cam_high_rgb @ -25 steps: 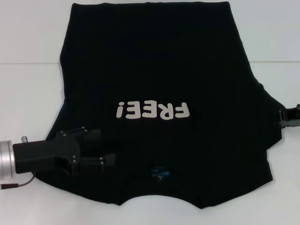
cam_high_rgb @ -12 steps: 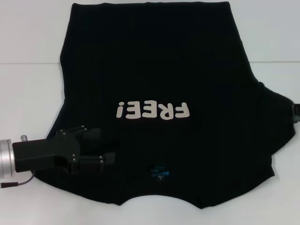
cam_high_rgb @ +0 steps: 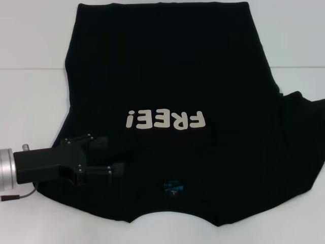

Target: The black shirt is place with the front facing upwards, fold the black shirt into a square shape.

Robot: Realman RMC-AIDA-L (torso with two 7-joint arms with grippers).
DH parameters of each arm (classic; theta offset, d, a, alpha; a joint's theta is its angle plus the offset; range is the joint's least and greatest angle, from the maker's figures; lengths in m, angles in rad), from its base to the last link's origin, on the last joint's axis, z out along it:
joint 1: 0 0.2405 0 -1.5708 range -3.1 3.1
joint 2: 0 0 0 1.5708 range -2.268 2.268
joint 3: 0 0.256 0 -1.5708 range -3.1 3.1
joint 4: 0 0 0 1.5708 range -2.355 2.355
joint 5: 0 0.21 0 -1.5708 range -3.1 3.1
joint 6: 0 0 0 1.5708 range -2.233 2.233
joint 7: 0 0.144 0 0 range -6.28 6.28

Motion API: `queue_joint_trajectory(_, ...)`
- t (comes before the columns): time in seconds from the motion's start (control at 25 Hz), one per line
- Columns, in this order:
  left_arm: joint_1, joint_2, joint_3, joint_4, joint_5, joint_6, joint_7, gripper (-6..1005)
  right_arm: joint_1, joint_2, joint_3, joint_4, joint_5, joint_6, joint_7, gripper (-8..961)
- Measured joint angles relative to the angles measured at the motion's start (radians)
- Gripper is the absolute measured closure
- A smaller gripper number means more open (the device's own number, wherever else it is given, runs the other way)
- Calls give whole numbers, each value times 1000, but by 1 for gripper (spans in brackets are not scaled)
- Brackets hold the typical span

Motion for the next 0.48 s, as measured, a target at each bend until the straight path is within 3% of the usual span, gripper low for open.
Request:
queue_joint_trajectory(0.28,0,3,3,0,0,-5,-9,81,6,-1,-1,-22,11,-3,-27,930)
queue_joint_trajectory(0.48,-1,3,3,0,0,-5,-9,83,51,16,-31,-22,30,-10,-74,929)
